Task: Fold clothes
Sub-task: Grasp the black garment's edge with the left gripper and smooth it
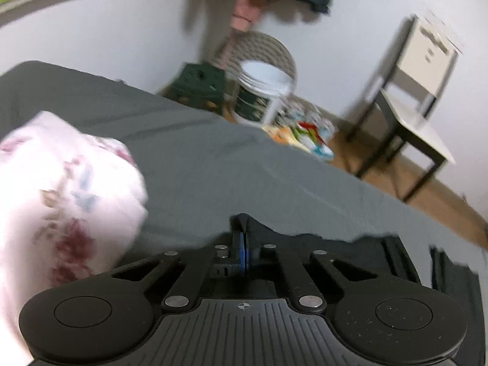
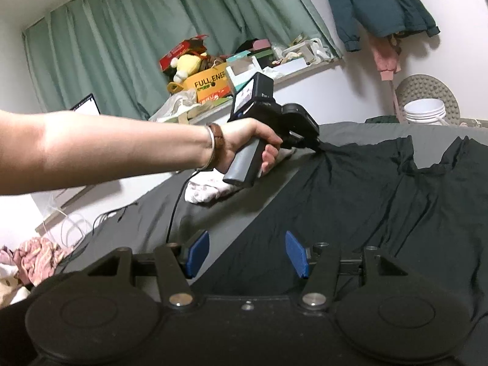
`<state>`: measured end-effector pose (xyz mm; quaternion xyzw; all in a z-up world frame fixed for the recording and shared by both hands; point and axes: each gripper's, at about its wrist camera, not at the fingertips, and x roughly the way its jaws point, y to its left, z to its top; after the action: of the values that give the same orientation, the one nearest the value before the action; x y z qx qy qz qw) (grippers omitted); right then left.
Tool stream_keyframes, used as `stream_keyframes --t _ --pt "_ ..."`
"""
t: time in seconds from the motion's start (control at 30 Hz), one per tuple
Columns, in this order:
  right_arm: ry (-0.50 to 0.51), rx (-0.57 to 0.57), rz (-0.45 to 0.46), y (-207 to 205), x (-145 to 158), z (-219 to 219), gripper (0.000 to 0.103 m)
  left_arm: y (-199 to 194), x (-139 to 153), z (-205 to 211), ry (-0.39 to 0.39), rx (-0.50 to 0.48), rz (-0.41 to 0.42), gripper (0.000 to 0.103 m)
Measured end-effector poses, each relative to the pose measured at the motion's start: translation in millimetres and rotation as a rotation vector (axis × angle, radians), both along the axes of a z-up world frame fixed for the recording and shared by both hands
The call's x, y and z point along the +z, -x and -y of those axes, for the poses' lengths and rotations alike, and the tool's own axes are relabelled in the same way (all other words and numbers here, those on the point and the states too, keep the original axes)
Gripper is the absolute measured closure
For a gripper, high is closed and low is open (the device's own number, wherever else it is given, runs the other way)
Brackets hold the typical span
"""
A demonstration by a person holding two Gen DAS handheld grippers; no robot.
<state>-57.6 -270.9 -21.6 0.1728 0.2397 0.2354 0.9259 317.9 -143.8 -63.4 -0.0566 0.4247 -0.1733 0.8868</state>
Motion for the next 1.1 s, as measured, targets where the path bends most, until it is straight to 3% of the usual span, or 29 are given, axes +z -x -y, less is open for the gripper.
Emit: stream_keyframes --t 0.23,0.3,0.37,0.43,0.5,0.63,0.77,0.83,1.0,1.1 --pt "0.018 0.019 -0.002 1 0 -2 0.045 -3 -4 -5 -0.044 -0.010 -0.014 0.100" --pt "0.008 0.000 0.003 2 1 4 0.041 -3 -1 -5 -0.046 -0.003 -0.023 0.093" --pt "-0.010 -0.034 0.014 3 4 13 0.036 0 8 -6 -0.048 0.016 -0.008 0.075" --pt "-0.017 -0.090 0.024 3 7 26 0.036 9 20 -8 -0.049 0.043 0.056 0.028" --pt "-0.005 -0.171 0.030 5 11 43 0.036 24 36 -8 -0.059 0.066 0.147 0.013" --pt "0.014 -0.401 -0.006 9 12 91 0.036 82 59 -2 0.006 -0.065 0.246 0.013" --pt "-0.099 -0.646 -0.104 14 4 150 0.038 169 64 -1 0.033 -0.147 0.318 0.012" --pt "-0.106 -0.727 -0.138 16 -1 170 0.040 215 63 -4 0.033 -0.208 0.349 0.012" --pt "-0.032 -0.869 -0.177 21 -13 199 0.044 307 56 -8 0.035 -0.342 0.413 0.012" --pt "0.050 -0.920 -0.201 17 -19 203 0.047 340 48 -9 -0.039 -0.429 0.448 0.012"
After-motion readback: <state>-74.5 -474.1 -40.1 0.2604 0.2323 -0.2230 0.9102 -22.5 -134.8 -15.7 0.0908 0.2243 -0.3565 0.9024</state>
